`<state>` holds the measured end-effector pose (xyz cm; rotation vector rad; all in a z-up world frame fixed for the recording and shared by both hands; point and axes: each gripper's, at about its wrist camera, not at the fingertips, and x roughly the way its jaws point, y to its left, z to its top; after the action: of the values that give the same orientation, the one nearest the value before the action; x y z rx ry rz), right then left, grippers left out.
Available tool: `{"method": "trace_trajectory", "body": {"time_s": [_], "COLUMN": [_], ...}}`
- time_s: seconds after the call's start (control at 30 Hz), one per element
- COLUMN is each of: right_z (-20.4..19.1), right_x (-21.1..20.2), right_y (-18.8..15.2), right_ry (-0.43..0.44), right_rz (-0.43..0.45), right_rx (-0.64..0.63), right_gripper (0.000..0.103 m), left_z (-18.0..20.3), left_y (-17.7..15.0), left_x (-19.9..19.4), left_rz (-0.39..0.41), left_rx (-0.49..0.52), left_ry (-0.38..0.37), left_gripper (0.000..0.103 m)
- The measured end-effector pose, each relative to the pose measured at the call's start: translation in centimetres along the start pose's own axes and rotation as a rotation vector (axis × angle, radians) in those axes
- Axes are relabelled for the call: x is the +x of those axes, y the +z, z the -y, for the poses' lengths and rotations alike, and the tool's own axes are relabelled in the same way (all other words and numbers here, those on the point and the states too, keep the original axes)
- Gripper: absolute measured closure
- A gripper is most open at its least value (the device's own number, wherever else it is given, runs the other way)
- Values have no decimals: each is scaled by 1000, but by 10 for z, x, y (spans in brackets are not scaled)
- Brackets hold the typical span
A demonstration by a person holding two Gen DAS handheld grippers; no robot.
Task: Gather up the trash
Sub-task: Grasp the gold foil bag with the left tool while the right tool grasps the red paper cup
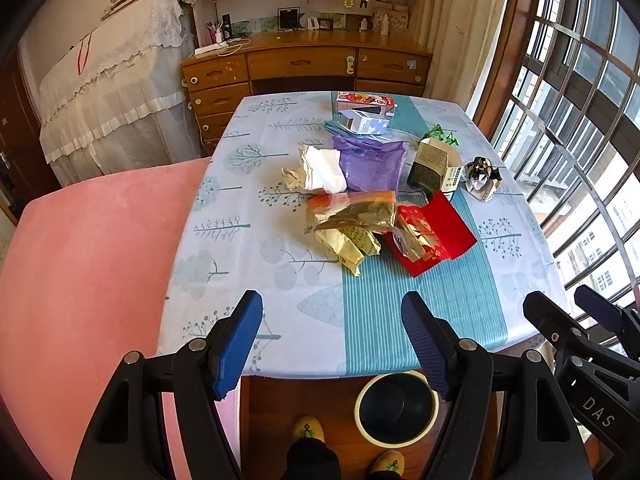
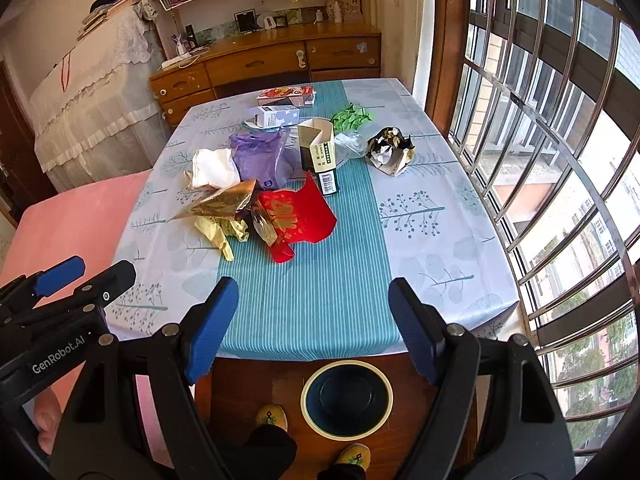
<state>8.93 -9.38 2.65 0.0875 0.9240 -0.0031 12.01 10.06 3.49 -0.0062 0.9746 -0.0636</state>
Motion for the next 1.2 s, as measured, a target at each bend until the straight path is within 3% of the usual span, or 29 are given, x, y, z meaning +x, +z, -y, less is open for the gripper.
{"method": "trace_trajectory", "body": {"time_s": [0.17,0.37,0.63,0.87,1.07,1.2], "right_z": [-19,-38,-42,-46,-44,-43], "right_x": [42,108,187,212,224,231], "right_y": [12,30,29,15,14,14], "right_ry": [35,-18,-30,-51,-42,-27], "right_rz": [-36,-43,-152,-172,-187,-207], "right_rx": [2,-92,-191,-242,-227,-205], "right_gripper": [27,27,27,27,39,50], "left_z": [-24,-36,-30,-10,-3,14], "left_y": [37,81,120,122,122,128], "left_x": [37,87,151,203,235,244], "left_rz": [-78,-147,-286,-402,-481,-496], "left_rx": [40,101,132,152,107,177], "left_ry": [-69,-117,-251,-268,-267,-229], "left_gripper": [29,29,29,29,29,29]}}
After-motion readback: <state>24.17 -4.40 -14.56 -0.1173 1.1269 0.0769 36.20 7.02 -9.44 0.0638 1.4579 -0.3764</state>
